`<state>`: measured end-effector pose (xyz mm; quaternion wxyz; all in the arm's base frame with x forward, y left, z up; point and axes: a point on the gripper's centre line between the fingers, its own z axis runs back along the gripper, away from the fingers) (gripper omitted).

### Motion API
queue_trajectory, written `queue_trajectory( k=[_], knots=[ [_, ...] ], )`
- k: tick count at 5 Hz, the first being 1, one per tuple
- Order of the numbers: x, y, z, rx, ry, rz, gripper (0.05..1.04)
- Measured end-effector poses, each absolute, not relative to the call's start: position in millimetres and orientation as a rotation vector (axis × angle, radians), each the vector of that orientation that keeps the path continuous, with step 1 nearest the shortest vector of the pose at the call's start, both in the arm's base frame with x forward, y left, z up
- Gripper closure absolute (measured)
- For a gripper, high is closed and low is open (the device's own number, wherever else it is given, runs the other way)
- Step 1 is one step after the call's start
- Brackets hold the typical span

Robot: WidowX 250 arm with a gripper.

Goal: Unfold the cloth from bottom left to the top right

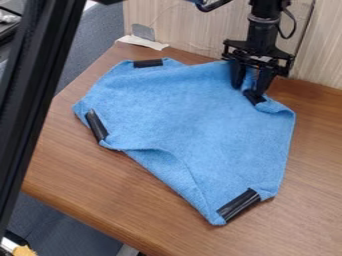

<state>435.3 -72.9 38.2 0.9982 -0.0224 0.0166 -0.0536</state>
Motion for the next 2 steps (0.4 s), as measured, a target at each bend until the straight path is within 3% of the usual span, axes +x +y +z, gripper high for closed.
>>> queue_trajectory(
  k=[1,2],
  knots=[
    [433.2,-74.6,41.0,-0.046,0.021,-0.111,0.077],
    [429.8,-74.3,42.9,-0.052,0.021,-0.126,0.079]
  ],
)
